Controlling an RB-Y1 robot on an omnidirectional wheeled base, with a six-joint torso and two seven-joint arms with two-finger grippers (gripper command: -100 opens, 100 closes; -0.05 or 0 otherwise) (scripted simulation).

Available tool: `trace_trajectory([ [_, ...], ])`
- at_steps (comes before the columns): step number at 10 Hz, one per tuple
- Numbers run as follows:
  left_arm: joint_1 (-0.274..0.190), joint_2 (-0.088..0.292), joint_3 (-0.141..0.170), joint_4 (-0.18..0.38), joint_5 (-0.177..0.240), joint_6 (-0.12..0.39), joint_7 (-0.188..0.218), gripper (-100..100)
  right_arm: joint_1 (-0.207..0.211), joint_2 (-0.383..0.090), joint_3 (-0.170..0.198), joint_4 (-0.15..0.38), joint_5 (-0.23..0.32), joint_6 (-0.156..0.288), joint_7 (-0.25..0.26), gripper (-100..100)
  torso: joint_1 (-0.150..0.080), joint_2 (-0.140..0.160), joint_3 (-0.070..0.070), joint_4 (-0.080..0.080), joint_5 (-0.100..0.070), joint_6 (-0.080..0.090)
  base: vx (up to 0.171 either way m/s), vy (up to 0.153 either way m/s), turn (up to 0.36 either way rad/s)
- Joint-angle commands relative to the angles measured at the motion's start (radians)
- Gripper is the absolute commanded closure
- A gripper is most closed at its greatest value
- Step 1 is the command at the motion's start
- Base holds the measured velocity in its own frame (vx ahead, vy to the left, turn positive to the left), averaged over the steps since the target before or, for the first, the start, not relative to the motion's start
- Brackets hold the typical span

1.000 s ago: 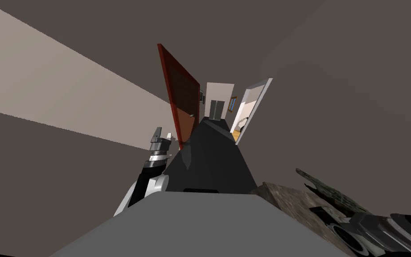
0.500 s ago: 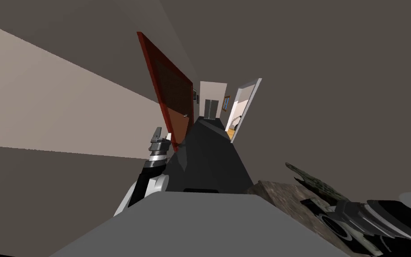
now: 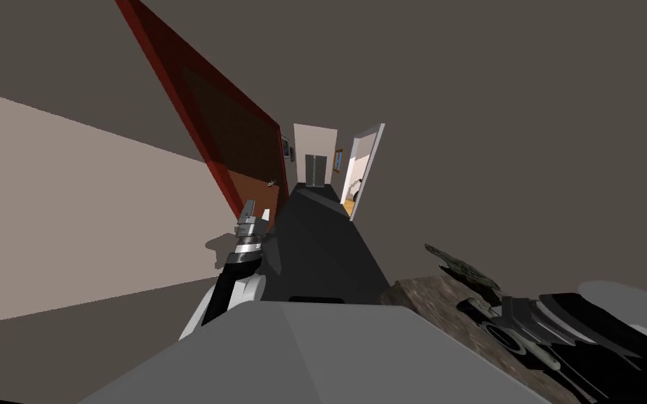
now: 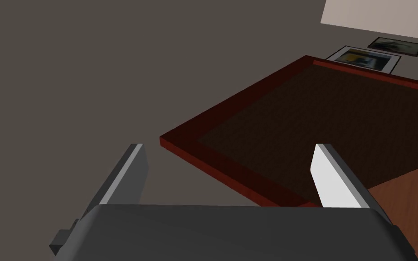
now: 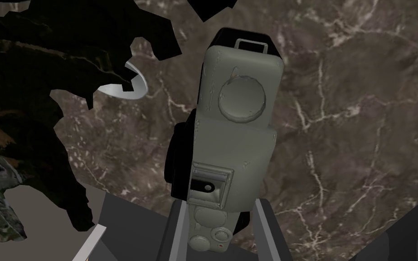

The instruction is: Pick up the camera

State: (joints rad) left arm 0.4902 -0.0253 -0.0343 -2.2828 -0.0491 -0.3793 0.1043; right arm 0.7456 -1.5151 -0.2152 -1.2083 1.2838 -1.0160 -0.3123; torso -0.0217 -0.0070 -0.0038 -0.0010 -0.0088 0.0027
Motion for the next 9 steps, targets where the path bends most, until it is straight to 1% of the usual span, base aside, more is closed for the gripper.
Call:
trace_trajectory([
  [1,0.0,0.0,0.0,0.0,0.0,0.0,0.0,0,0.004,-0.035,0.013,-0.05,0.004,0.022,0.001,100,0.0,0.0,0.0,0.0,0.0,0.0,0.145,-0.013,-0.316],
  [2,0.0,0.0,0.0,0.0,0.0,0.0,0.0,0,0.004,-0.035,0.013,-0.073,0.004,0.022,0.001,100,0.0,-0.002,-0.001,0.0,0.001,0.001,0.175,0.0,-0.448],
  [3,0.0,0.0,0.0,0.0,0.0,0.0,0.0,0,0.004,-0.035,0.013,-0.109,0.004,0.022,0.001,100,0.001,-0.002,-0.001,-0.001,0.001,0.003,0.097,0.007,-0.309],
  [4,0.0,0.0,0.0,0.0,0.0,0.0,0.0,0,0.004,-0.035,0.013,-0.116,0.004,0.022,0.001,100,0.001,0.001,0.001,0.0,0.0,0.001,0.022,0.004,0.002],
  [5,0.0,0.0,0.0,0.0,0.0,0.0,0.0,0,0.007,-0.071,0.027,-0.154,0.01,0.043,-0.001,100,0.001,0.004,0.002,0.001,0.001,-0.002,0.13,0.02,-0.292],
  [6,0.0,0.0,0.0,0.0,0.0,0.0,0.0,0,0.007,-0.071,0.027,-0.187,0.01,0.043,-0.001,100,0.002,0.0,0.0,0.0,0.001,0.001,0.197,0.01,-0.421],
  [7,0.0,0.0,0.0,0.0,0.0,0.0,0.0,0,0.007,-0.071,0.027,-0.21,0.01,0.043,-0.001,100,0.002,-0.003,-0.002,-0.001,0.001,0.001,0.109,0.002,-0.221],
  [8,0.0,0.0,0.0,0.0,0.0,0.0,0.0,0,0.01,-0.107,0.041,-0.252,0.015,0.064,-0.004,100,0.001,-0.001,0.0,0.0,0.001,-0.001,0.172,0.008,-0.383],
  [9,0.0,0.0,0.0,0.0,0.0,0.0,0.0,0,0.01,-0.107,0.041,-0.276,0.015,0.064,-0.004,100,0.001,-0.003,-0.002,-0.001,0.001,0.001,0.195,0.043,-0.424],
])
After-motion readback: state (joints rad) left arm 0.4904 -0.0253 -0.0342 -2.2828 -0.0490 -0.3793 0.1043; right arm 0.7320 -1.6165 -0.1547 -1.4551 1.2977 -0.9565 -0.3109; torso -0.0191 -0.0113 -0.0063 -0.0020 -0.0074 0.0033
